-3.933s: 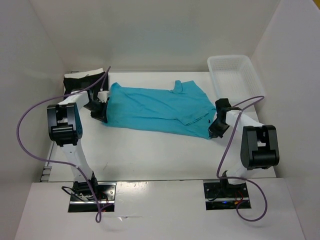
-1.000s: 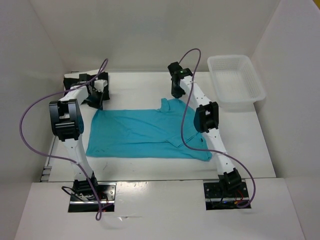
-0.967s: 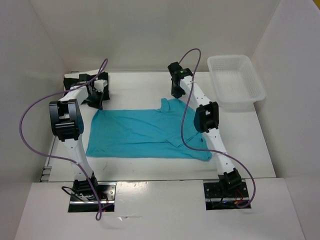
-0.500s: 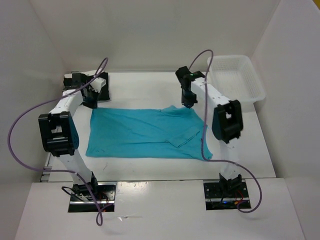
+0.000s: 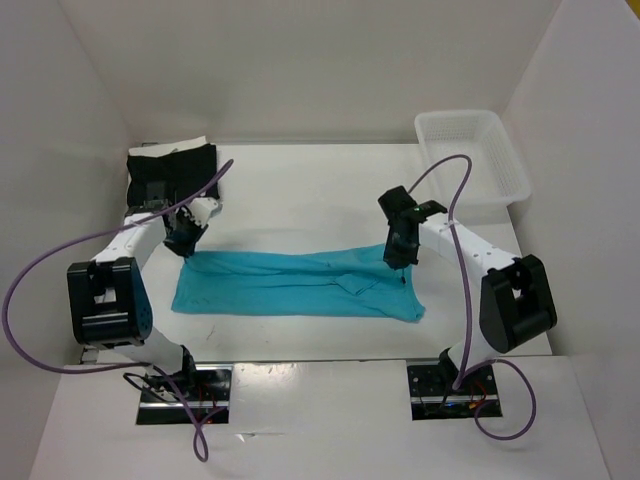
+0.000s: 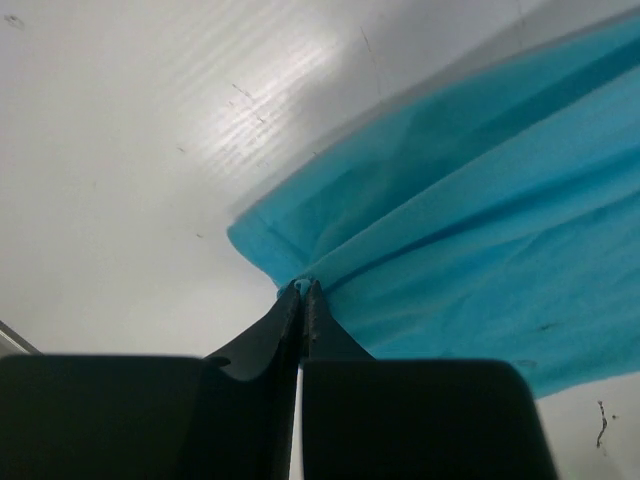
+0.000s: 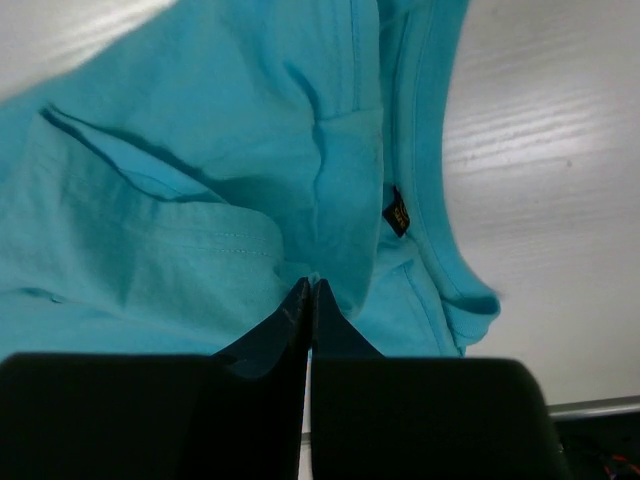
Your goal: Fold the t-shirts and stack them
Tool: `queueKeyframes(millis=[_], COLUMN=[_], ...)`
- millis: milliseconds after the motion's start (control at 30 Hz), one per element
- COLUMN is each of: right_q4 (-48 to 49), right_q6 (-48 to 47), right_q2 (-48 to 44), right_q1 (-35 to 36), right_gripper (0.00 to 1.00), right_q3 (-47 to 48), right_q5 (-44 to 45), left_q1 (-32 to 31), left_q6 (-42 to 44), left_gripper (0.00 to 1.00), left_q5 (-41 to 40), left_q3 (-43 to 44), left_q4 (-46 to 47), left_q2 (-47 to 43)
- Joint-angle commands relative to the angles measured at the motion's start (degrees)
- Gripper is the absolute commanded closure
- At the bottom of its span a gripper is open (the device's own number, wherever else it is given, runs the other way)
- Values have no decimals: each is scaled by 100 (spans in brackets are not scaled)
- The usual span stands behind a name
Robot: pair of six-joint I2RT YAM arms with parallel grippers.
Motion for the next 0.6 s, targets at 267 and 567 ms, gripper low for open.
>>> queueKeyframes(millis=[267, 567], right_q4=[691, 594], right_q6=[-137, -498], right_q2=[485, 1841], right_q1=[-58, -551], right_gripper=[100, 100], right_q3=[867, 2892], right_q5=[350, 589], left_q1=[-212, -264], left_q6=[52, -889], left_gripper=[100, 100], left_q5=[-248, -310], left_q3=[157, 1320], left_q4=[777, 1525], left_q2=[-385, 802])
